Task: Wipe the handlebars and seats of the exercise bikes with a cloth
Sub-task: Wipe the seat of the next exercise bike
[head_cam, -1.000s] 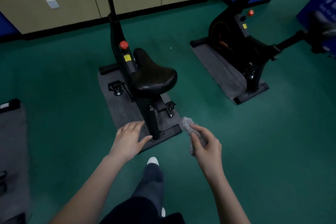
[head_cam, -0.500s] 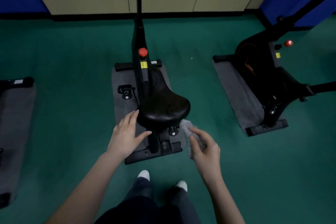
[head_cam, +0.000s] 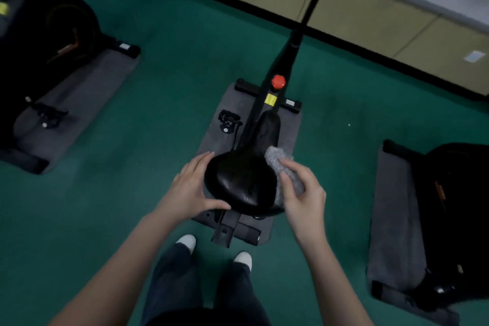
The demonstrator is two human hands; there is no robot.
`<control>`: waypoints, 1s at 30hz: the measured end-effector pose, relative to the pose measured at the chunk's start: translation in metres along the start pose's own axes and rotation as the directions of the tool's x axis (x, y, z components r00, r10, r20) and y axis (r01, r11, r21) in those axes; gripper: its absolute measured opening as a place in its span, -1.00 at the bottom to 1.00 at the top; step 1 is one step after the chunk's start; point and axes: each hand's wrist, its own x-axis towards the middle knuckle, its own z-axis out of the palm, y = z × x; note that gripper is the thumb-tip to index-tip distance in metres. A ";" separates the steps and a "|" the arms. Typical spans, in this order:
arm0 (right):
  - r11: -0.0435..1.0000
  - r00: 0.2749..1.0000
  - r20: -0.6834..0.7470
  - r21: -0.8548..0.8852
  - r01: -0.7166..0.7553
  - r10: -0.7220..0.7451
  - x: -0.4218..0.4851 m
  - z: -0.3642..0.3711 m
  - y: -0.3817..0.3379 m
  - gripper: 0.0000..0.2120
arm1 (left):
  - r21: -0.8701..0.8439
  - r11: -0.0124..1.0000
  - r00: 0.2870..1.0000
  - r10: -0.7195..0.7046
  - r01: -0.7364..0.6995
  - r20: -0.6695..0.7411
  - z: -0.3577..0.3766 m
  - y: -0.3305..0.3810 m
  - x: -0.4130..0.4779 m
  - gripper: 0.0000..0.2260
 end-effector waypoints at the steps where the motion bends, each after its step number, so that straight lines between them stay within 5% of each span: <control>1: 0.998 0.999 0.033 -0.035 0.042 -0.041 0.010 0.003 0.000 -0.81 | -0.026 1.000 1.000 -0.007 0.007 -0.023 0.003 0.000 0.002 0.13; 8: 0.875 0.872 0.402 -0.266 0.404 -0.280 0.076 0.054 -0.009 -0.79 | -0.121 0.992 0.995 0.031 -0.043 -0.100 0.017 -0.010 0.009 0.08; 12: 0.726 0.653 0.737 -0.354 0.590 -0.172 0.101 0.088 -0.009 -0.75 | -0.168 0.984 0.993 0.049 -0.067 -0.106 0.019 -0.014 0.011 0.05; 15: 0.643 0.533 0.845 -0.386 0.662 -0.041 0.112 0.100 -0.007 -0.74 | -0.208 0.976 0.993 0.046 -0.067 -0.105 0.021 -0.015 0.012 0.04; 22: 0.291 0.499 0.864 -0.496 0.818 0.072 0.152 0.082 -0.010 -0.79 | -0.234 0.967 0.992 0.079 -0.099 -0.095 0.016 -0.017 0.018 -0.01; 30: 0.428 0.585 0.764 -0.449 0.785 -0.272 0.132 0.060 0.013 -0.76 | -0.335 0.935 0.992 0.095 -0.116 -0.079 0.011 -0.014 0.046 -0.44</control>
